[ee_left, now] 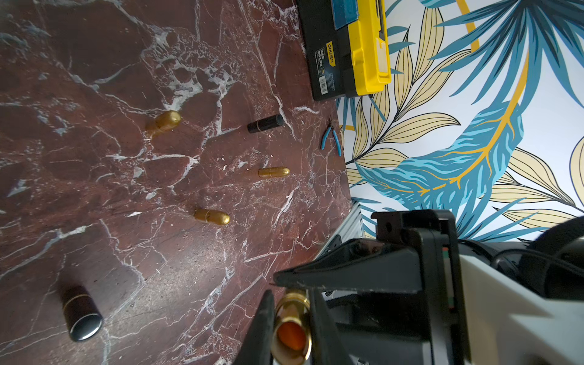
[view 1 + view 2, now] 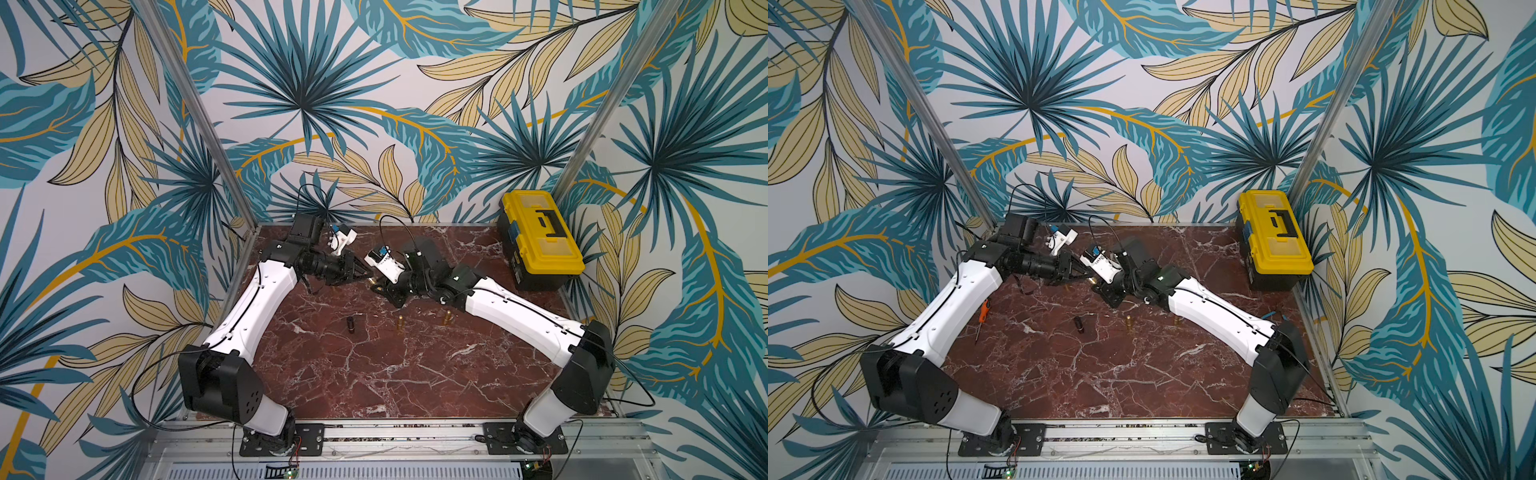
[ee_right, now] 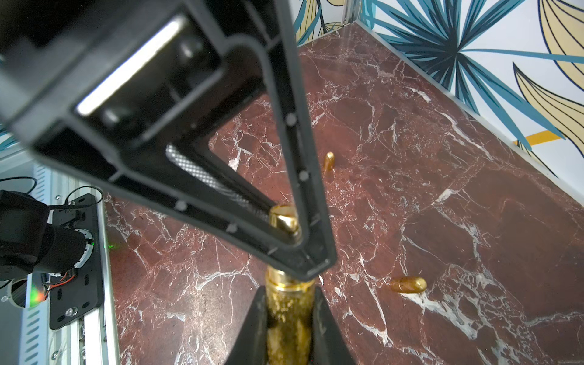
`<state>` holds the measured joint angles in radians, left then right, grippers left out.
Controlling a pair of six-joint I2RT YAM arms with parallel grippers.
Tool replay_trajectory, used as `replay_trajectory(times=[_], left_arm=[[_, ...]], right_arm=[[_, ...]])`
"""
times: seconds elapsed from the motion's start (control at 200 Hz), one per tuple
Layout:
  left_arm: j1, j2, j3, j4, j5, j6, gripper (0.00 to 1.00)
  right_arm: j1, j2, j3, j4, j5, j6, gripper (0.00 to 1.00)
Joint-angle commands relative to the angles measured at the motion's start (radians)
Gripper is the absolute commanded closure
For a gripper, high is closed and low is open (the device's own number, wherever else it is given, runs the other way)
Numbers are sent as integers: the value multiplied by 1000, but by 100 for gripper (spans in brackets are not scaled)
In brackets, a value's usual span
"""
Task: Open the lipstick cap
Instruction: Place the lipstick at the center of the board.
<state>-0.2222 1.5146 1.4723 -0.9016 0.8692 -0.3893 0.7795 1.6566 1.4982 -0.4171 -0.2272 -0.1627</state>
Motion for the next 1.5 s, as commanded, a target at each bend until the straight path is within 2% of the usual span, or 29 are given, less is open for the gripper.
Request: replay_trajectory(times=[0.0, 0.115, 0.28, 0.371, 0.516, 0.756, 1.001, 1.137, 1.497], left_arm=[[-4, -2, -6, 1, -18, 22, 98], [0, 2, 1, 0, -56, 22, 98], [13, 25, 42, -1, -115, 16, 98], [16, 43, 77, -4, -187, 18, 97], [5, 96, 148, -12, -374, 39, 97], [-74, 233, 231, -14, -708, 128, 96], [-100, 391, 311, -2, -804, 154, 97], [-115, 460, 326, 32, -865, 162, 97], [-130, 460, 125, 273, -913, 170, 97]], right_arm=[[4, 12, 17, -15, 22, -3, 63], [4, 6, 10, -13, 31, 1, 53], [4, -30, -30, 0, 81, -1, 49], [4, -52, -50, -2, 106, 1, 49], [4, -113, -102, 28, 148, 14, 49], [4, -211, -182, 52, 246, 21, 49], [4, -275, -252, 82, 321, 23, 49], [3, -263, -265, 108, 306, 40, 49], [3, -260, -283, 118, 308, 51, 49]])
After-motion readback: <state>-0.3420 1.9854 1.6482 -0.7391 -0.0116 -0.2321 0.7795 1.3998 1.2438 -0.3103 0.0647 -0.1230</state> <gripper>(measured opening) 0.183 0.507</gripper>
